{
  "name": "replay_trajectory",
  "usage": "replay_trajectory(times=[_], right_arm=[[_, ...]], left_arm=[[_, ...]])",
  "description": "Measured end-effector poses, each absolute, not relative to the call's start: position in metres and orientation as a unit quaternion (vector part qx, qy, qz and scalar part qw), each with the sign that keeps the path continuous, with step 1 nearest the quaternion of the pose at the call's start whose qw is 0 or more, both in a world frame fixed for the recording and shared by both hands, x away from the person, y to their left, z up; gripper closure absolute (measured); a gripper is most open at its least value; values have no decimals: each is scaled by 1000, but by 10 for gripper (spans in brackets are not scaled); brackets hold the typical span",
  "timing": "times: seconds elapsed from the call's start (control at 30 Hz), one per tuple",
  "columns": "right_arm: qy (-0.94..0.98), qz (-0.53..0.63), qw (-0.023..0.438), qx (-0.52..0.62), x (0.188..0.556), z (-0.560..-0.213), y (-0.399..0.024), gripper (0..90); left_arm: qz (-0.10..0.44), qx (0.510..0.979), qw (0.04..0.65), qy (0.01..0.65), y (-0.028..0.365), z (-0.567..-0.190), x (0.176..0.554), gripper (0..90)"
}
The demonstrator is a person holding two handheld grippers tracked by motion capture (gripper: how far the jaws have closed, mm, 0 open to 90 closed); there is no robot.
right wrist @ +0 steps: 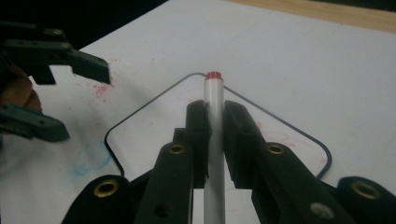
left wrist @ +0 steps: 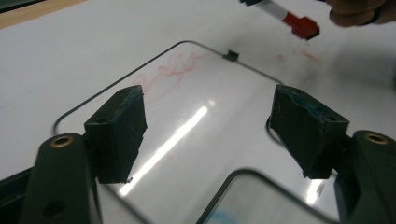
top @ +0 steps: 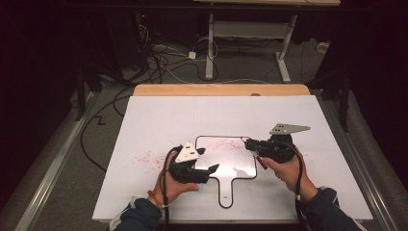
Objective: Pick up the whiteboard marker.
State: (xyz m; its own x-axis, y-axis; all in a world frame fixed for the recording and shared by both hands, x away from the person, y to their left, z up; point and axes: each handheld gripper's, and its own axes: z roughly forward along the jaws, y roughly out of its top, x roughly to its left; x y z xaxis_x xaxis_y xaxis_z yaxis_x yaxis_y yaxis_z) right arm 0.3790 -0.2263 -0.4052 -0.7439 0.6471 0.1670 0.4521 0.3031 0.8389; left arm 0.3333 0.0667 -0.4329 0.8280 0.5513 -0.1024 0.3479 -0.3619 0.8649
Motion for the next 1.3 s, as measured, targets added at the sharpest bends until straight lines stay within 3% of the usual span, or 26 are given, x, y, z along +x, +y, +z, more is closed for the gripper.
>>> replay_trajectory(times=[0.37,0.67,0.97,1.13,1.3], right_arm=[[778,531,109,318,356,-400,-208,814],[765,551,116,311,348,-397,-206,813],[765,550,130,310,347,-397,-207,813],[765,547,144,308,345,-395,-207,805],[754,546,162,326,345,-392,-214,637]], left_arm=[[55,798,534,272,10,-429,346,295],[47,788,555,263,-2,-428,350,503],[79,798,546,244,0,-426,355,710],[90,801,546,228,2,-427,363,781],[106,807,543,207,1,-427,369,784]])
